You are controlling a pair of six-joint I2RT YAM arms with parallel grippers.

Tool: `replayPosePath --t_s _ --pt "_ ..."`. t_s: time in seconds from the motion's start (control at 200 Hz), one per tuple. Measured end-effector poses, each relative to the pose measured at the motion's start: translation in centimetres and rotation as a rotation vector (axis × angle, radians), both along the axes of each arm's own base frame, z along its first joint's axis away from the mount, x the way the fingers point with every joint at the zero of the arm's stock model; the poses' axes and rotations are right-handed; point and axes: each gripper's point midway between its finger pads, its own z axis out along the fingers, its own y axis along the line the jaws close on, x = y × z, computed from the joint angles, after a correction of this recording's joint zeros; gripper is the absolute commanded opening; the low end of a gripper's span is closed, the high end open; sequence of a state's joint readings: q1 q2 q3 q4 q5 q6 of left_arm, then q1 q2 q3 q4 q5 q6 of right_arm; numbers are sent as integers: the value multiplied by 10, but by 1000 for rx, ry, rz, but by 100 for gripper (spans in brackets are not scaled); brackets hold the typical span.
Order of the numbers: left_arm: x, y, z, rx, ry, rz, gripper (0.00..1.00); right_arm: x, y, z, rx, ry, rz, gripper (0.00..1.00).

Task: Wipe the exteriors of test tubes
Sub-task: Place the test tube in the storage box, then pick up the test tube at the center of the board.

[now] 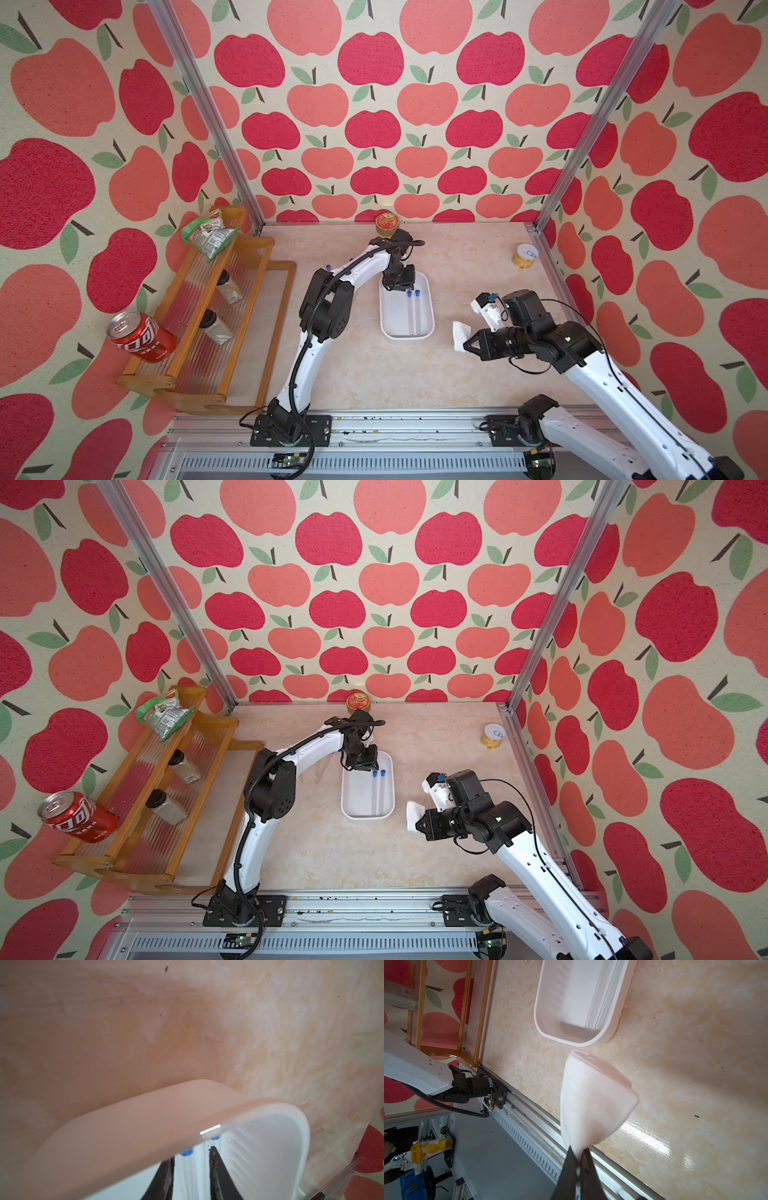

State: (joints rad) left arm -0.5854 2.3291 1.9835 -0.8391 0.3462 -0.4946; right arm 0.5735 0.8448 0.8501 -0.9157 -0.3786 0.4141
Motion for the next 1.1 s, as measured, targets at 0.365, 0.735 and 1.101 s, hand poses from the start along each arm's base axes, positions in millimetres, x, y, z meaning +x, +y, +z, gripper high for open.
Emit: replayPosePath --t_s 0.365,0.735,1.101 --pt "-15 4 32 -13 -41 -3 47 -4 -7 8 13 -31 -33 0" --pt "-27 77 173 -90 -282 115 100 18 8 31 35 -37 -54 0" --pt "11 223 122 101 -166 417 100 72 53 29 21 6 32 0"
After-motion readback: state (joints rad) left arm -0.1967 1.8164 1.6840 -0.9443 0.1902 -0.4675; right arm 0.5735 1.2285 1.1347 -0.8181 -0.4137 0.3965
